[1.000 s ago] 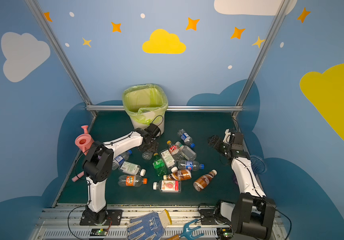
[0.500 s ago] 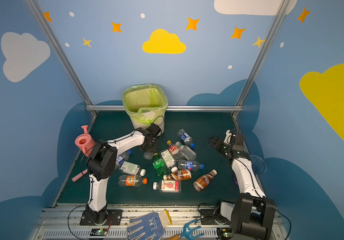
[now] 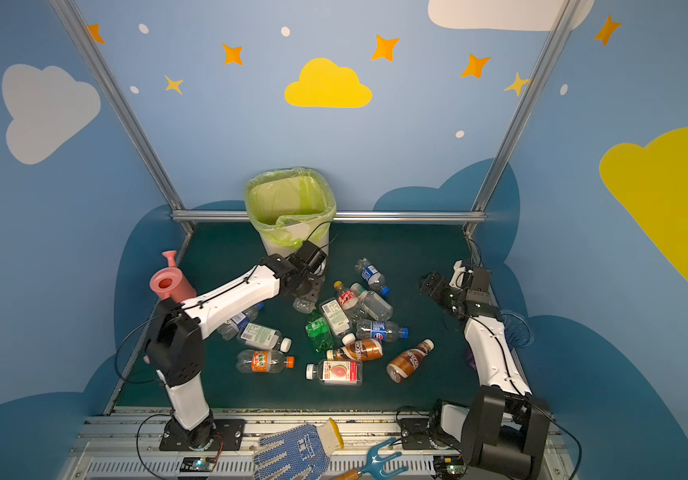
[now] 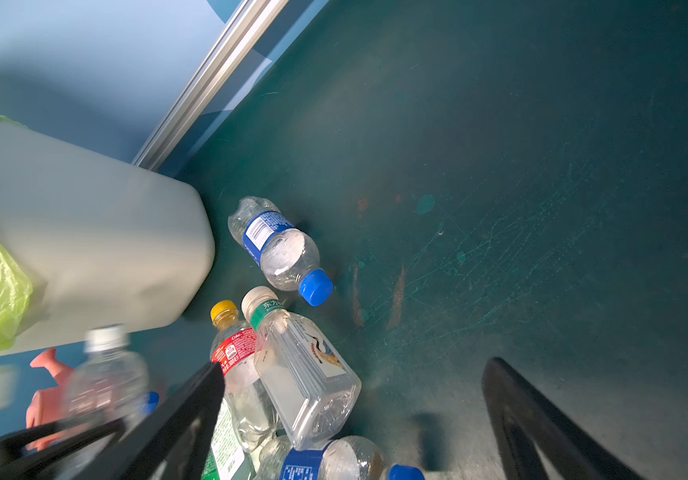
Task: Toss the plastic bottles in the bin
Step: 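Lift the white-capped bottle with the left gripper and release it over the bin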
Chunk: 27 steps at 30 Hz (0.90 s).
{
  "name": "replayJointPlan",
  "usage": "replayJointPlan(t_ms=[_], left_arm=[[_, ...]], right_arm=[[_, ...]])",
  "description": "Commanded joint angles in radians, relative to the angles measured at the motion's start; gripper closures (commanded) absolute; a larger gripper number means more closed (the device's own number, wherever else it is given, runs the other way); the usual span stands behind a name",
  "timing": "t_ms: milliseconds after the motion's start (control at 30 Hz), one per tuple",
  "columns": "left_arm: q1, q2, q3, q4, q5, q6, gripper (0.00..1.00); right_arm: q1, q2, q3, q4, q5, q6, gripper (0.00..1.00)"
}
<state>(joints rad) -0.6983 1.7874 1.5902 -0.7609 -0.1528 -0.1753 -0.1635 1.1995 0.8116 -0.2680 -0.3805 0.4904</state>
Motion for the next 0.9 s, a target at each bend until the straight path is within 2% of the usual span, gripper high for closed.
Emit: replayJointPlan(t_ms=[0, 100, 167, 267, 433, 533, 633, 700, 733, 800, 867], left_arm=[[-0.021, -0.138, 0.120, 0.011, -0.043, 0.110, 0.54], [-0.023, -0.258, 0.175, 0.133, -0.092, 0.223, 0.52], [-0.023, -0.325, 0.233, 0.220, -0.163, 0.322, 0.49], [-0.020, -0.363, 0.365, 0.315, -0.252, 0.453, 0.47], [0.004, -0.374, 0.423, 0.496, -0.233, 0.543, 0.43], [0.106, -0.299, 0.460, 0.443, -0.157, 0.396, 0.42], [0.244, -0.141, 0.525, 0.275, -0.028, 0.180, 0.42], [0.316, 0.003, 0.621, 0.129, 0.031, 0.087, 0.41], [0.340, 0.084, 0.714, 0.036, 0.051, 0.056, 0.38], [0.356, 0.216, 0.961, -0.138, 0.081, 0.024, 0.25], [0.355, 0.308, 1.225, -0.233, 0.119, 0.061, 0.14]], right_arm=[[-0.005, -0.020, 0.024, -0.004, -0.018, -0.006, 0.03], [-0.005, -0.018, 0.036, 0.000, -0.025, -0.003, 0.03], [-0.005, -0.018, 0.045, 0.001, -0.030, -0.001, 0.03], [-0.005, -0.018, 0.052, 0.003, -0.033, 0.000, 0.03], [-0.004, -0.018, 0.052, 0.014, -0.045, 0.008, 0.03], [-0.005, -0.020, 0.052, 0.013, -0.055, 0.008, 0.03], [-0.005, -0.028, 0.050, 0.009, -0.055, 0.007, 0.03], [-0.007, -0.036, 0.047, 0.008, -0.054, 0.007, 0.03], [-0.007, -0.039, 0.047, 0.004, -0.052, 0.001, 0.03], [-0.008, -0.048, 0.049, -0.006, -0.044, -0.011, 0.03], [-0.009, -0.055, 0.045, -0.010, -0.032, -0.015, 0.03]])
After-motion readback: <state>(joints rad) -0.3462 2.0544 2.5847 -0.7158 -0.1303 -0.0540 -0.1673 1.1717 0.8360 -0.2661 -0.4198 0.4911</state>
